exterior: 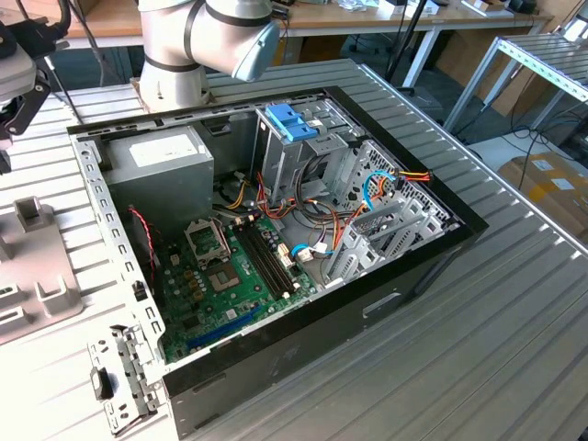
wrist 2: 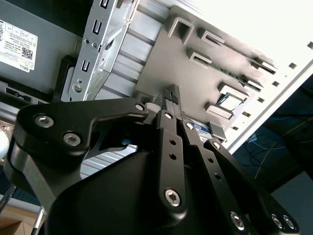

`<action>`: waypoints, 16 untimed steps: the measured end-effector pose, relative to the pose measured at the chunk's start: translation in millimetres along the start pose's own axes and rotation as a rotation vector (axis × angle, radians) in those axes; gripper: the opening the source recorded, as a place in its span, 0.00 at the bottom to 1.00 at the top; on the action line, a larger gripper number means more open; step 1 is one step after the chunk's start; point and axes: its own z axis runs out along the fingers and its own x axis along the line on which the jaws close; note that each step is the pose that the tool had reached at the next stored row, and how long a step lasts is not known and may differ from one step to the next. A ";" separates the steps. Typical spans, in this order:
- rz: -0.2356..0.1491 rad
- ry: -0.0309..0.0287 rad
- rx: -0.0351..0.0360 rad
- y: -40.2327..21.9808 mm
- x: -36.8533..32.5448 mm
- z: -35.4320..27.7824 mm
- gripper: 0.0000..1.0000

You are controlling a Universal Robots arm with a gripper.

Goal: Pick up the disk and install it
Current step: 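Reach for the disk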

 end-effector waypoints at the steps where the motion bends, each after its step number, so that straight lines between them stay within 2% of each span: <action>1: 0.000 -0.0001 0.0000 0.0 0.3 0.0 0.11; 6: 0.000 0.0000 0.0000 -0.2 2.9 0.0 0.11; 9: 0.000 0.0000 0.0000 -0.6 7.2 0.0 0.11; 16: 0.000 0.0000 0.0000 -1.0 12.4 -0.1 0.11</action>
